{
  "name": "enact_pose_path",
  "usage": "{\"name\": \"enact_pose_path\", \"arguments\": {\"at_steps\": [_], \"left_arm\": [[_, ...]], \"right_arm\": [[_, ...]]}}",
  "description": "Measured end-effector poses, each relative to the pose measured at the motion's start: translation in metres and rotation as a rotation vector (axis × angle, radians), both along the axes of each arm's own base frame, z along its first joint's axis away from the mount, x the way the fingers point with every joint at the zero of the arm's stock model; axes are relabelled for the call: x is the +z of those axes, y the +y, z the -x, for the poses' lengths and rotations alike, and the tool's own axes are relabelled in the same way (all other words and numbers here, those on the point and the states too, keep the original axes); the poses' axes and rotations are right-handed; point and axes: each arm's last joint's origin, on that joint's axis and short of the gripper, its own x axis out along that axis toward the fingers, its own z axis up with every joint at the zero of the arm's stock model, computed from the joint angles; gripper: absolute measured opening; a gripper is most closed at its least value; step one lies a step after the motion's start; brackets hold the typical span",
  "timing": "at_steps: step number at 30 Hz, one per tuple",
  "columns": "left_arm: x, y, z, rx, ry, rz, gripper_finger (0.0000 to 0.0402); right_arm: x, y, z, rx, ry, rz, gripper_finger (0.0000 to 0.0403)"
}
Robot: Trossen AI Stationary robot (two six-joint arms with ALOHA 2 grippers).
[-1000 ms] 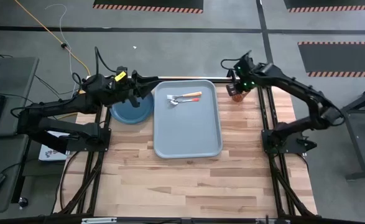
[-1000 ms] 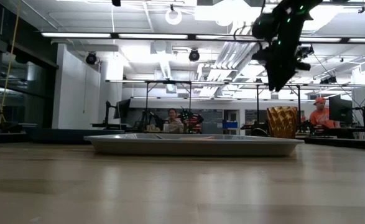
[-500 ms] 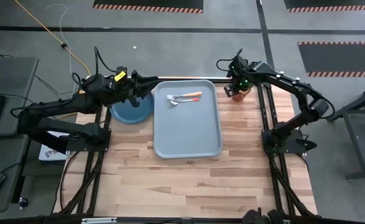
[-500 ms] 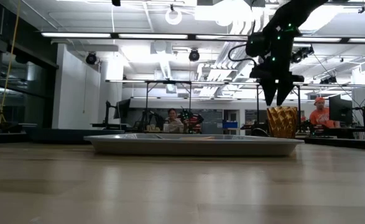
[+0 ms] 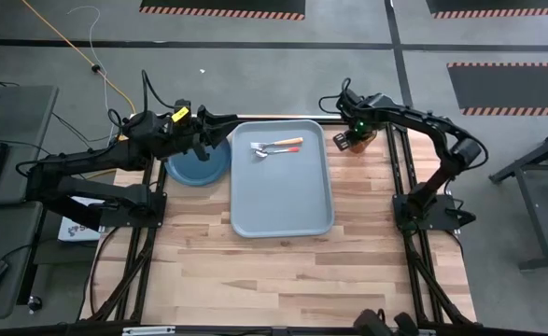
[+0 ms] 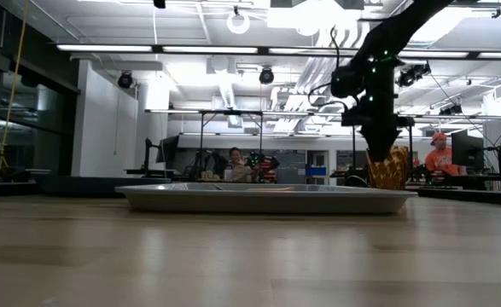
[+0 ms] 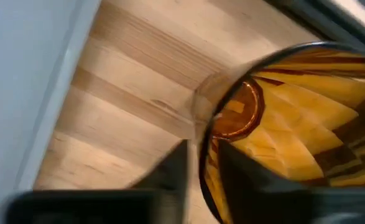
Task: Pick and place plate/cup/fork/spoon on tray
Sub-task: Put the brown glass on the bottom left of the gray tray
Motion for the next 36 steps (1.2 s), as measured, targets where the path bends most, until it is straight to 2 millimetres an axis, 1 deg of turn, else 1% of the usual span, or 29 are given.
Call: {"name": "enact_pose_path", "arguments": {"at_steps": [1, 2, 4, 7, 9, 12, 14, 16, 18, 22, 25, 28, 31, 34, 36], "left_arm": [[0.000, 0.000, 0.000, 0.000, 0.000, 0.000, 0.0149], [0.000, 0.000, 0.000, 0.000, 0.000, 0.000, 0.0149], [0.000, 0.000, 0.000, 0.000, 0.000, 0.000, 0.0149], [0.000, 0.000, 0.000, 0.001, 0.000, 0.000, 0.0149], [0.000, 0.000, 0.000, 0.002, -0.001, 0.000, 0.0149], [0.000, 0.000, 0.000, 0.007, -0.001, 0.001, 0.0149], [0.000, 0.001, 0.000, 0.021, -0.002, 0.004, 0.0149], [0.000, 0.001, 0.001, 0.042, -0.005, 0.009, 0.0149], [0.001, 0.002, 0.001, 0.063, -0.018, 0.011, 0.0149], [0.009, 0.002, 0.004, 0.098, -0.101, 0.005, 0.0149], [0.015, 0.003, 0.006, 0.120, -0.167, 0.001, 0.0149], [0.018, 0.003, 0.008, 0.132, -0.200, -0.001, 0.0149], [0.017, 0.002, 0.008, 0.126, -0.197, -0.002, 0.0149], [0.016, 0.001, 0.006, 0.066, -0.172, -0.018, 0.0149], [0.013, -0.001, 0.004, -0.011, -0.138, -0.039, 0.0149]], "right_arm": [[0.005, 0.002, 0.001, 0.012, -0.019, 0.010, 0.0026], [0.010, 0.004, 0.001, 0.022, -0.040, 0.025, 0.0016], [0.022, 0.012, 0.002, 0.042, -0.070, 0.059, 0.0019], [0.048, 0.026, 0.000, 0.088, -0.134, 0.123, 0.0006], [0.067, 0.039, -0.005, 0.138, -0.189, 0.172, 0.0007], [0.089, 0.064, -0.023, 0.259, -0.295, 0.206, 0.0004], [0.099, 0.085, -0.041, 0.368, -0.358, 0.221, 0.0003], [0.106, 0.108, -0.060, 0.504, -0.406, 0.243, 0.0003], [0.107, 0.132, -0.079, 0.637, -0.448, 0.258, 0.0002], [0.101, 0.182, -0.111, 0.887, -0.491, 0.260, 0.0002], [0.090, 0.214, -0.129, 0.993, -0.480, 0.220, 0.0001], [0.081, 0.239, -0.148, 1.038, -0.470, 0.181, 0.0001], [0.074, 0.258, -0.168, 1.050, -0.466, 0.150, 0.0001], [0.068, 0.272, -0.190, 1.027, -0.444, 0.109, 0.0001], [0.067, 0.279, -0.206, 0.993, -0.432, 0.083, 0.0001]]}}
